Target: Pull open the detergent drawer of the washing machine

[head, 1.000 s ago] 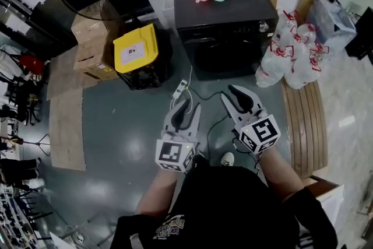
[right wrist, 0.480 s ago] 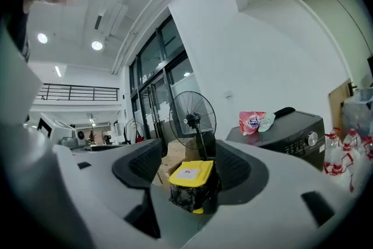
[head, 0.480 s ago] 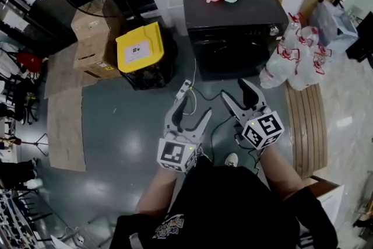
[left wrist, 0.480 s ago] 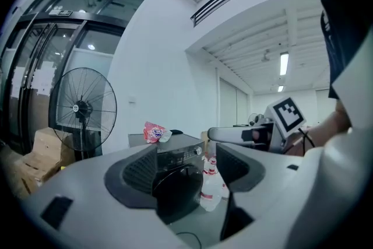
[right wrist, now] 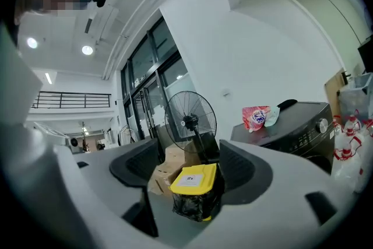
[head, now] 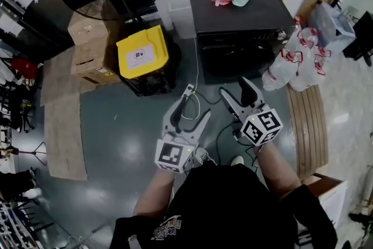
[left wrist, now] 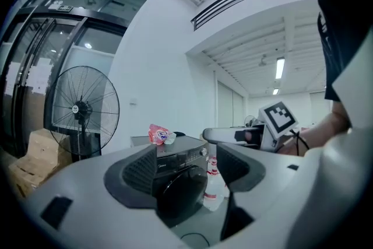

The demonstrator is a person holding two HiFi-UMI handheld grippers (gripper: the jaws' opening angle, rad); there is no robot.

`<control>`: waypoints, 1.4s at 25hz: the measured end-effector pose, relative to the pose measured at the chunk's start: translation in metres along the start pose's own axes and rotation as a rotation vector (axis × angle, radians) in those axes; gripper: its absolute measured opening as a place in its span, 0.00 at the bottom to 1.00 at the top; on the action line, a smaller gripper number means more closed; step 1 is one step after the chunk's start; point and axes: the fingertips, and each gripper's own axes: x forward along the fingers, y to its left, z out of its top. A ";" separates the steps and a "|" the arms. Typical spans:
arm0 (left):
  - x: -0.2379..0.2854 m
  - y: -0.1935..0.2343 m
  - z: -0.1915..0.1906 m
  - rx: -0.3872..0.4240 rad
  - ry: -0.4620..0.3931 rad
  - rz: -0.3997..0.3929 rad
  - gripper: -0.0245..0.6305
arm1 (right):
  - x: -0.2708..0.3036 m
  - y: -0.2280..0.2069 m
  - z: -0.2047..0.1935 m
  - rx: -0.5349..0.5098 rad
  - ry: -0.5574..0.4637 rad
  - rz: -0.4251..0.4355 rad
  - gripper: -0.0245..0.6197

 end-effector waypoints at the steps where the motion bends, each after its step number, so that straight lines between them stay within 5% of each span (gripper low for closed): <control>1: -0.003 0.007 0.000 0.001 -0.003 -0.006 0.48 | 0.006 0.003 -0.001 0.006 -0.005 -0.005 0.56; 17: -0.002 0.059 0.005 -0.007 -0.037 0.020 0.48 | 0.066 -0.004 -0.021 0.077 0.024 -0.022 0.57; 28: 0.069 0.078 -0.004 0.006 0.006 0.070 0.48 | 0.124 -0.081 -0.036 0.235 0.045 0.007 0.57; 35: 0.126 0.090 -0.015 0.003 0.069 0.095 0.48 | 0.162 -0.143 -0.059 0.453 0.044 0.009 0.58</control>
